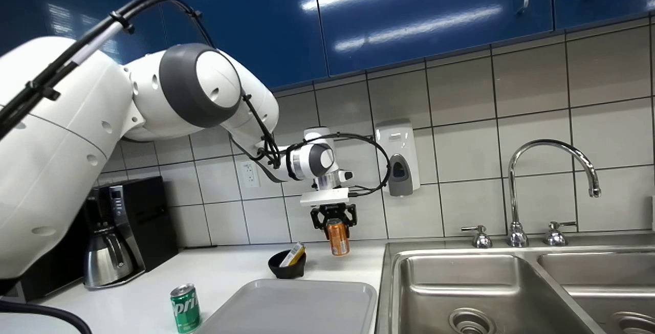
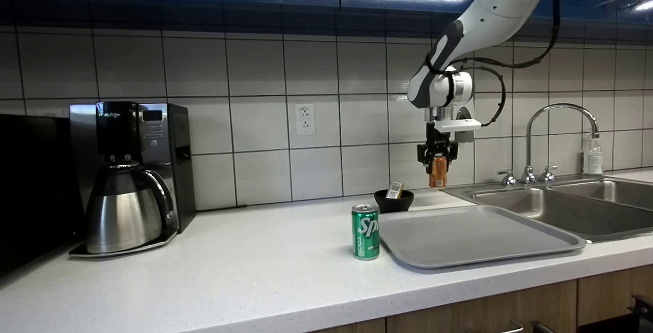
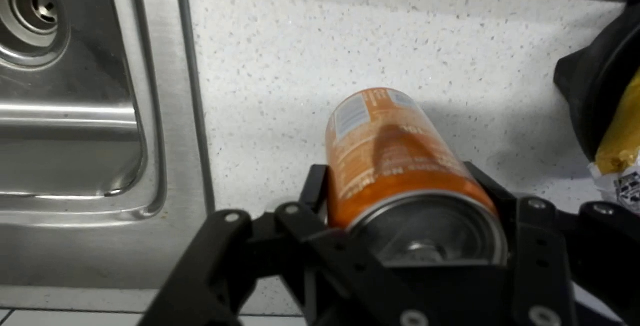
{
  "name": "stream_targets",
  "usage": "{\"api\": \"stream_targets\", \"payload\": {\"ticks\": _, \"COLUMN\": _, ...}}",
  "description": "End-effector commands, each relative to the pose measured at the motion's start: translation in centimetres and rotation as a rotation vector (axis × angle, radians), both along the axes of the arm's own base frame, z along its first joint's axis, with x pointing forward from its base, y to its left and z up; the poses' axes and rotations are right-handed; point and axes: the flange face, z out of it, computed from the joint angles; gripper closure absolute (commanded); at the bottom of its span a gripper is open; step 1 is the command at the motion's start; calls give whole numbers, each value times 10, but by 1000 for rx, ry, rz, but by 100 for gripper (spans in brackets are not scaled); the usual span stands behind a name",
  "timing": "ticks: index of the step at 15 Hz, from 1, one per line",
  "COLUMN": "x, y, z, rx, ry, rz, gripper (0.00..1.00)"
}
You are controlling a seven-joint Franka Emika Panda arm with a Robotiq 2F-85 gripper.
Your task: Pick up the orange can and place it on the gray tray, pick up the green can and place it on the gray tray
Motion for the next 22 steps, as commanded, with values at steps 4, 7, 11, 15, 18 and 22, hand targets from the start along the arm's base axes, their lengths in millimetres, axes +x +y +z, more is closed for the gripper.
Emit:
{"api": "stream_targets", "payload": {"ticks": 4, "x": -80, "y": 16, "z": 6, "rx": -36, "ry": 1, "rz": -43, "gripper": 59}}
{"api": "stream_targets", "payload": {"ticks": 7, "x": -109, "y": 24, "z": 3, "rx": -45, "ry": 8, "rz": -47, "gripper": 59}}
{"api": "stream_targets", "payload": {"ticks": 11, "x": -139, "y": 35, "z": 2, "rx": -46, "ry": 17, "rz": -51, "gripper": 59}}
{"api": "stream_targets", "payload": {"ticks": 15, "x": -154, "y": 37, "z": -11, "rx": -39, "ry": 44, "rz": -78, "gripper": 59}}
{"api": "stream_targets", "payload": {"ticks": 18, "x": -158, "y": 37, "z": -20, "rx": -24, "ry": 51, "rz": -93, "gripper": 59}}
{"api": "stream_targets", "payload": {"ticks": 22, "x": -159, "y": 38, "z": -28, "rx": -16, "ry": 49, "rz": -102, "gripper": 59}}
